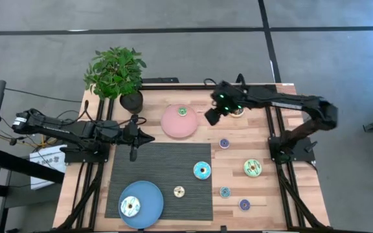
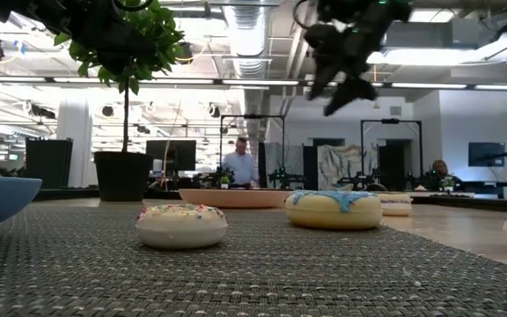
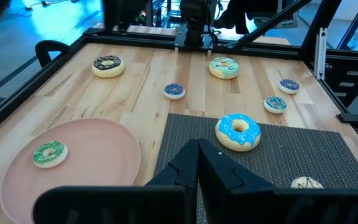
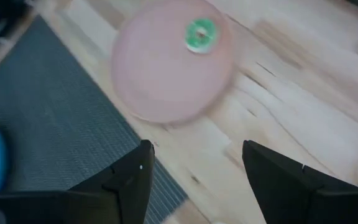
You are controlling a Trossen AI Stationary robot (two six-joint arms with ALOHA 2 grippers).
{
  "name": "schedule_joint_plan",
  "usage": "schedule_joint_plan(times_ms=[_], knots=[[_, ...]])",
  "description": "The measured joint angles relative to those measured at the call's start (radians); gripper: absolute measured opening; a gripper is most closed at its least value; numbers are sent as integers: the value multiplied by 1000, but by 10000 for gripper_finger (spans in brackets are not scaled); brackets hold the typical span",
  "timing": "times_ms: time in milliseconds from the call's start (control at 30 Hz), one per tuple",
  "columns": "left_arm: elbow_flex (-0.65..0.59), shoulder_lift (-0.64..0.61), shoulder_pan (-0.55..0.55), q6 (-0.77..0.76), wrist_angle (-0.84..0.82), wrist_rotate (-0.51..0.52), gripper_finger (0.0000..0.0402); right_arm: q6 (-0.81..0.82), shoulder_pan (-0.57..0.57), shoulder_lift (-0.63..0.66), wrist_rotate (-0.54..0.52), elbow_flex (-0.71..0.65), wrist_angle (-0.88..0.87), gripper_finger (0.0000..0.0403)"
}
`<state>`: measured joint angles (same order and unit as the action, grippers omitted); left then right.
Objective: Pick & Place donuts
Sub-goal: Put the big blue donut on the blue plate
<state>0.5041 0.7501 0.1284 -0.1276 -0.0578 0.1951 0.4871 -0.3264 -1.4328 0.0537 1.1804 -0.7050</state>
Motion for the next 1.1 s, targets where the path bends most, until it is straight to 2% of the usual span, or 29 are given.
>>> schedule_joint_plan(times_ms=[200,533,767,1100], knots=[[0,0,0,1,0,0,0,115,26,146,-83,-156,-8,234],[0,0,0,0,3,4,0,284,71,305,-89,-351,-20,234],[0,0,0,-6,3,7,0,456,209,342,-107,-413,-29,234],[0,0,0,-7,3,7,0,696,440,332,-189,-416,-41,234]])
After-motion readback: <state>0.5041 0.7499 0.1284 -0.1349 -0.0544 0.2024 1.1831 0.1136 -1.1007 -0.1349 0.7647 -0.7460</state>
